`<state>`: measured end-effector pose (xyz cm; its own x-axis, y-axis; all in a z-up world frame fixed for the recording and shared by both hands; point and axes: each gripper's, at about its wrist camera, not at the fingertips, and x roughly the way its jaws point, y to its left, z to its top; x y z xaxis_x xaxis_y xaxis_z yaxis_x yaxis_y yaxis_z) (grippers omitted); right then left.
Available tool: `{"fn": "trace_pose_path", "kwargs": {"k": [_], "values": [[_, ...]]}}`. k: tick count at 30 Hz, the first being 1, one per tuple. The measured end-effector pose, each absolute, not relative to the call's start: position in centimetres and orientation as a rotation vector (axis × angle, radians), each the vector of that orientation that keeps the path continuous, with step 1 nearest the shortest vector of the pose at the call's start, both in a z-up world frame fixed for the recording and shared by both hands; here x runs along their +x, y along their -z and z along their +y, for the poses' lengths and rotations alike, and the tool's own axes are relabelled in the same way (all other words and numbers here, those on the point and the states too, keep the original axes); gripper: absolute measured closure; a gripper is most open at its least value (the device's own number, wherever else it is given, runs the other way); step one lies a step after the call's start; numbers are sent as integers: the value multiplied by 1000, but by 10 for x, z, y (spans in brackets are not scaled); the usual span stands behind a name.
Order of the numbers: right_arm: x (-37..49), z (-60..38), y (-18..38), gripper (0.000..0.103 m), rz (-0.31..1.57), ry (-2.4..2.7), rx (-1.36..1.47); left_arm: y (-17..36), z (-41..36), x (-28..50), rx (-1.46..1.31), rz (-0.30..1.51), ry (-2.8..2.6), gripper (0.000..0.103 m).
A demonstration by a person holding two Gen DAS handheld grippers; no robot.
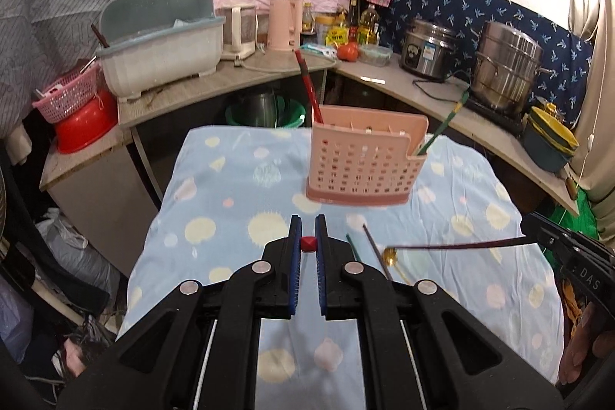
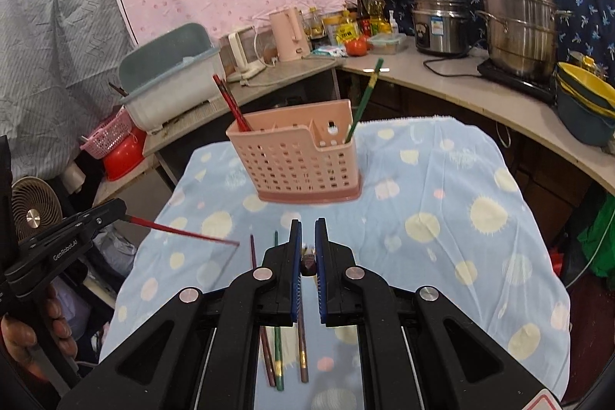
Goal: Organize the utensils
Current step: 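Lift the red chopstick into the pink holder while the right gripper lifts the brown one in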
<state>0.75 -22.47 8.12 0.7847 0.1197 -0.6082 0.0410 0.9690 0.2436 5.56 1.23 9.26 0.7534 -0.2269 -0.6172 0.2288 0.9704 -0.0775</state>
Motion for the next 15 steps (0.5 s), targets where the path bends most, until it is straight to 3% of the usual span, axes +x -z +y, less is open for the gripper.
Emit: {"fn": "trace_pose_path", "kwargs": {"k": [15], "values": [[61,-238,-143,96,546,-45,247,-167,-6,100,13,535,301,96]]}}
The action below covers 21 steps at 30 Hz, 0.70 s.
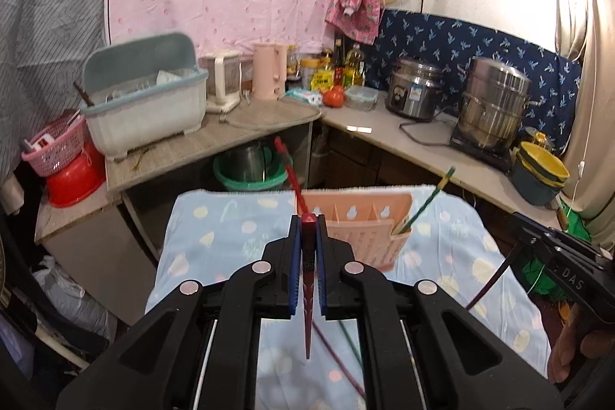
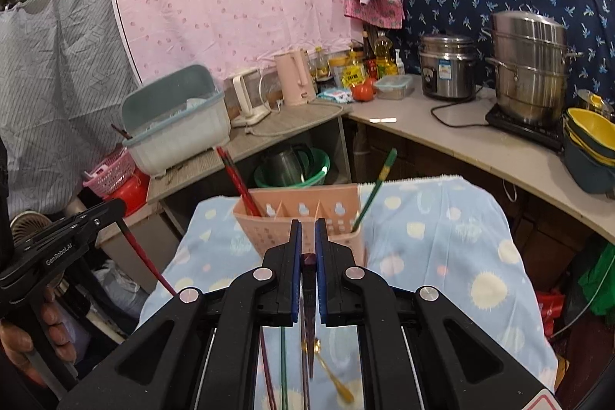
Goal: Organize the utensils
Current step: 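Lift the red chopstick into the pink holder while the right gripper lifts the brown one in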
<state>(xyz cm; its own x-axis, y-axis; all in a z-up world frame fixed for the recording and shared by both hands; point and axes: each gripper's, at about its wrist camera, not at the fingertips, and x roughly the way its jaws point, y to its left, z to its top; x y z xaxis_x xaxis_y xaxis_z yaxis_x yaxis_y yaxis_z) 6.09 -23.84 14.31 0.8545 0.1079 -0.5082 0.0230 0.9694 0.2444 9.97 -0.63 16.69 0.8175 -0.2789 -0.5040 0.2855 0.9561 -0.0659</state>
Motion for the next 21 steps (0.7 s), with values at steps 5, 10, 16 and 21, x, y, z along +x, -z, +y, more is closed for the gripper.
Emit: {"fn": "trace_pose_path", "kwargs": {"k": [5,10,16,21], "values": [[90,-242,-173,96,491,-49,246,-204,-19,119,11,461,320,96],[117,-245,-209,96,409,-43,247,-237,-31,144,2,400,331,96],[151,-248,-236,96,342,-26,275,-259,-47,172,-24,355,355,96],[179,-250,-229,96,331,-22,310,-256,-64,196,-39,345,373,96]]}}
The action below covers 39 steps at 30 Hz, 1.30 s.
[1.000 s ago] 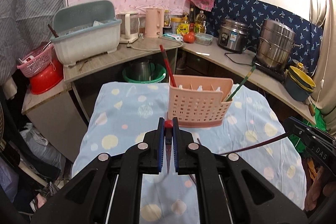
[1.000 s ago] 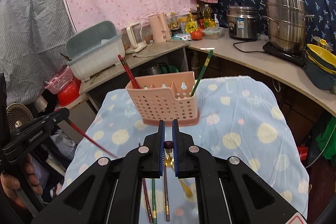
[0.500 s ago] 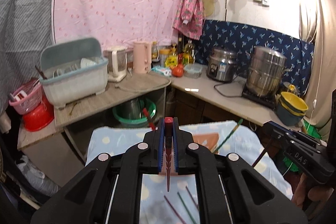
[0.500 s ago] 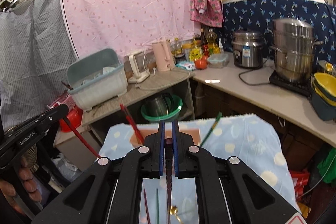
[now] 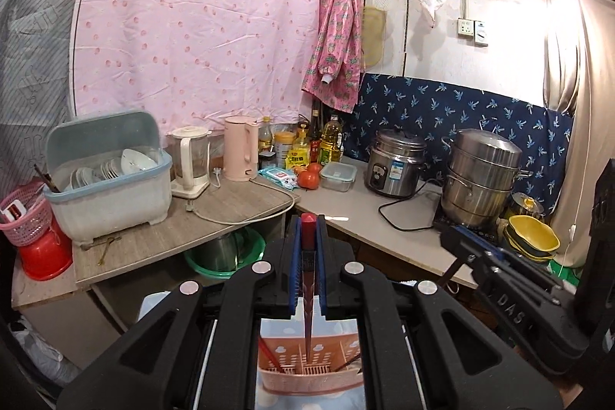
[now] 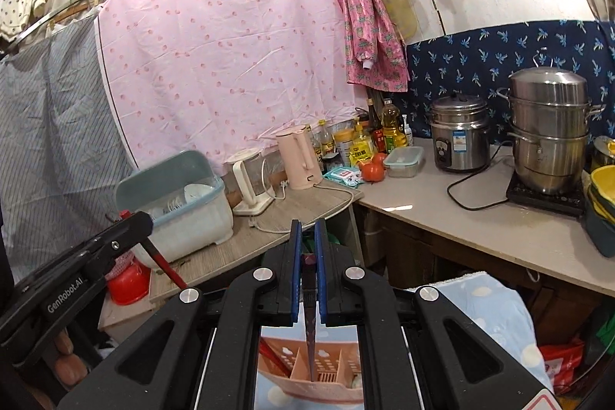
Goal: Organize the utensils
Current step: 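Lift the red chopstick into the pink holder while the right gripper lifts the brown one in, then open both grippers and withdraw them from the pink holder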
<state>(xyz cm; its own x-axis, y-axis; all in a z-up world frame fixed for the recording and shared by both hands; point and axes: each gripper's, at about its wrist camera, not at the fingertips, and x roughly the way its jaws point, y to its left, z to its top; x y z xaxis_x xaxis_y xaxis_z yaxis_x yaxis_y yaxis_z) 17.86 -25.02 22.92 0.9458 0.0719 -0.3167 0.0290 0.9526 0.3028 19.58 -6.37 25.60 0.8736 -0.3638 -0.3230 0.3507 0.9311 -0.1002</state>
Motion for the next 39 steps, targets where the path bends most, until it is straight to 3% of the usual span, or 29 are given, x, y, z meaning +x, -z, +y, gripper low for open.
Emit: {"fn": "trace_pose_path", "kwargs": {"k": [16,18,20,22,39], "values": [[209,-253,-127,95,517,44,325,-153,-75,240,-47,556,369,95],[204,-254,-124,86,509,68,317,-147,-72,238,-51,555,343,89],[197,-255,-123,75,499,85,311,-142,-69,236,-56,555,329,63],[190,-255,-122,74,492,89,311,-138,-65,231,-58,549,304,58],[134,-241,-77,74,606,43,303,-94,-42,190,-46,657,256,58]]}}
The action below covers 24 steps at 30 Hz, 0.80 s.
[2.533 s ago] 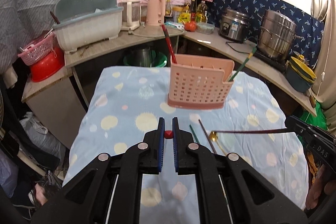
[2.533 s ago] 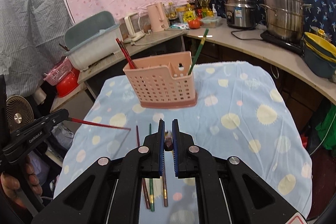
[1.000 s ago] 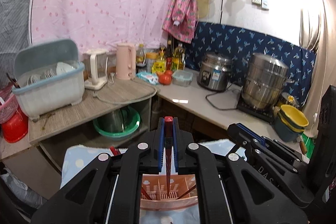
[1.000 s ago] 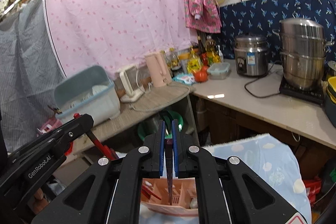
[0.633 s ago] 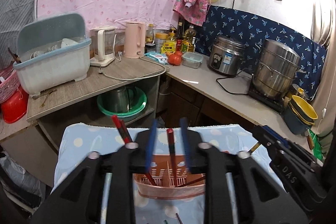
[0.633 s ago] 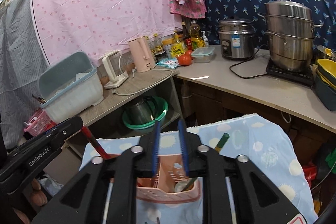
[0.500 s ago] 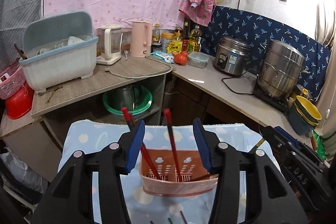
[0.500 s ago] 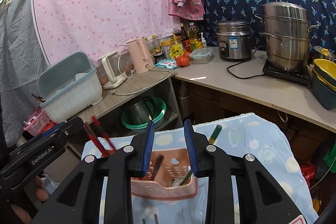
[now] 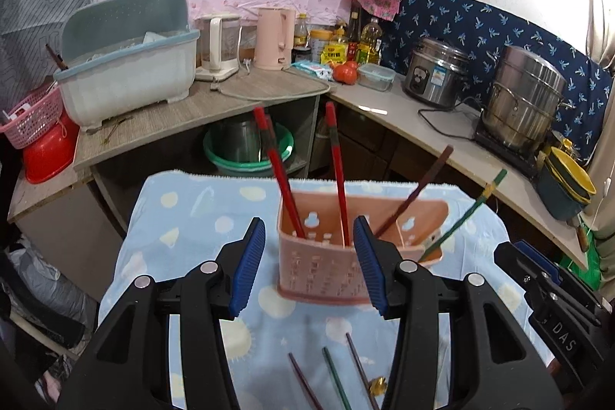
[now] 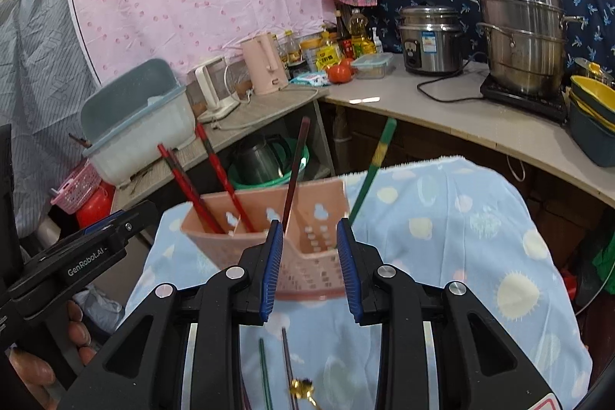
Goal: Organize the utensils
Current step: 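Open both grippers and withdraw them from the pink holder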
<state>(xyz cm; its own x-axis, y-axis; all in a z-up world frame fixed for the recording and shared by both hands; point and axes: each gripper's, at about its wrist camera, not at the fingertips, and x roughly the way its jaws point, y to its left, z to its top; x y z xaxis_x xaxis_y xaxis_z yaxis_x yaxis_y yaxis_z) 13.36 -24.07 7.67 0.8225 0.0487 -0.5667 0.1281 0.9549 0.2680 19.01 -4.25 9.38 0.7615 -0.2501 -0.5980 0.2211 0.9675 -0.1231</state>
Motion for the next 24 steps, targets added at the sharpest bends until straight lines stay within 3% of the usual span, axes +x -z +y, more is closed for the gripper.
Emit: {"fn": "trace_pose_path", "kwargs": {"k": [24], "values": [[29,-195,42,75,911,-33,196,27,-24,90,0,917,214,58]]}}
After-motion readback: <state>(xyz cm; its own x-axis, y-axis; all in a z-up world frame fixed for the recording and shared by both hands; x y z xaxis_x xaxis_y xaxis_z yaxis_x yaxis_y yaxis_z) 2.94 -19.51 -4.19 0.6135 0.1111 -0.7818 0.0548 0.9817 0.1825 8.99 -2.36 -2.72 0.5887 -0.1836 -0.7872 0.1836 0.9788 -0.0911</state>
